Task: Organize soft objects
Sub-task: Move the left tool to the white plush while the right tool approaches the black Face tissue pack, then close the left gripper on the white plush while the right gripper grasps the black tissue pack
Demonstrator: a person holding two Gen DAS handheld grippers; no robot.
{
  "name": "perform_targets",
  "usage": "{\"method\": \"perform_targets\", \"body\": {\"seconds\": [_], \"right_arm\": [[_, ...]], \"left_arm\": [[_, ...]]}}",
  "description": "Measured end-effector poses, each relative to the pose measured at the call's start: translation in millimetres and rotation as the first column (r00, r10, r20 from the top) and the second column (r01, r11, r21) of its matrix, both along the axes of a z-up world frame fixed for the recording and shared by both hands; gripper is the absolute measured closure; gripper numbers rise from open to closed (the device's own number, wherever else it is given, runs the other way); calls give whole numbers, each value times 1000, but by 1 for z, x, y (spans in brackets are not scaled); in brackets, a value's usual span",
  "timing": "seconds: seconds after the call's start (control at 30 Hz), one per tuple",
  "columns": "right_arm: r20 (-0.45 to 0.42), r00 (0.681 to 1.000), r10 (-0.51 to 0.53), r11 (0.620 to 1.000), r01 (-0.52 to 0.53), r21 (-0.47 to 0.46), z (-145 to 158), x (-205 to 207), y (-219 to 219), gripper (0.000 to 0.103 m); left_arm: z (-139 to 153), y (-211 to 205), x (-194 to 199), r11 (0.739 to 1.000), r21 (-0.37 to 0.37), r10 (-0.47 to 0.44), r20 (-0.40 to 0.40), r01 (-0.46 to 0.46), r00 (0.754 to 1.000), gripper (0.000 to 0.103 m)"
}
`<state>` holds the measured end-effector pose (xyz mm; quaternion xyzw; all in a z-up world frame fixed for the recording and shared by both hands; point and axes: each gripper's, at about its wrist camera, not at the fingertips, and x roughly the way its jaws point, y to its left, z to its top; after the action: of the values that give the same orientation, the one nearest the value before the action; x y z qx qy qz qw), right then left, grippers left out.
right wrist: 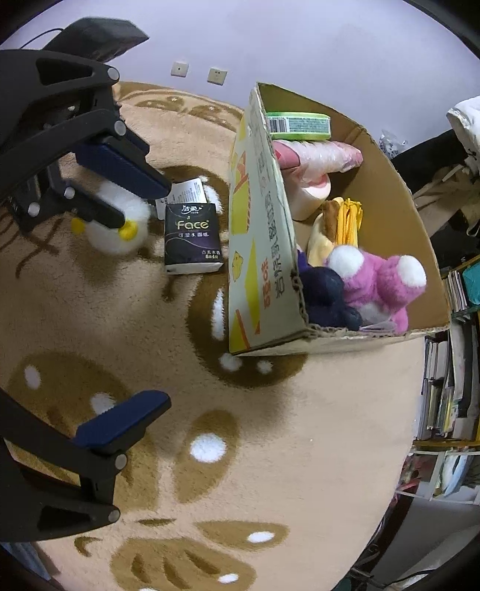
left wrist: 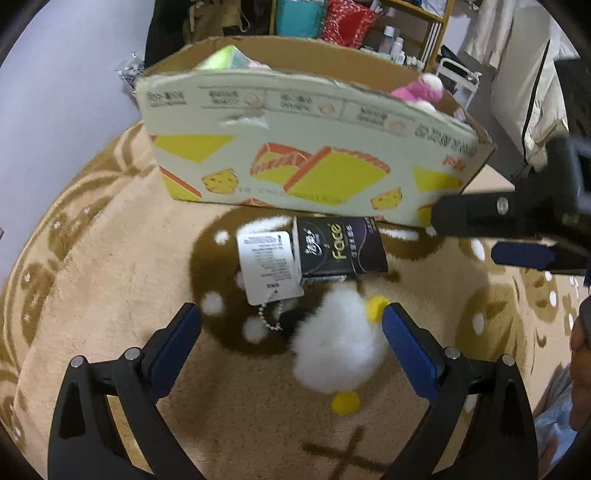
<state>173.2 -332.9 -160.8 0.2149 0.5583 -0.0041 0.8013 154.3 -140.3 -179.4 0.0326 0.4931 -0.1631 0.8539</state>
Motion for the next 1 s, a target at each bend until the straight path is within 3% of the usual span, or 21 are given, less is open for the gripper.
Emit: {"method": "perform_targets", "body": {"seconds": [0.17, 0.33, 0.53, 0.6, 0.63, 0.8, 1.0], "right_arm": [[16, 1000, 18, 1000, -18, 16, -3, 6, 3, 0], [-3, 1000, 21, 999, -21, 29, -12, 9, 5, 0], [16, 999, 36, 997, -37, 62, -25, 20, 10, 0], [32, 998, 47, 996, -49, 78, -29, 24, 14, 0], [30, 998, 49, 995, -51, 81, -30, 26, 15, 0], [6, 998, 62, 996, -62, 71, -40, 32, 27, 1], [-9, 998, 61, 995, -60, 83, -51, 40, 36, 1]], "left_arm": [[-13, -5, 1, 1000, 6, 10, -27, -10, 1000, 6], [-16, -4, 2, 999, 38, 38, 4, -38, 999, 8], [-18, 12, 7, 995, -24, 96, -15, -97, 995, 36], [-17, 11, 6, 996, -39, 81, -20, -82, 996, 55], [-17, 10, 4, 996, -51, 70, -25, -71, 997, 60], [-8, 11, 0, 997, -50, 55, 5, -55, 998, 72], [-3, 22, 1, 994, -46, 102, -2, -102, 995, 73]]}}
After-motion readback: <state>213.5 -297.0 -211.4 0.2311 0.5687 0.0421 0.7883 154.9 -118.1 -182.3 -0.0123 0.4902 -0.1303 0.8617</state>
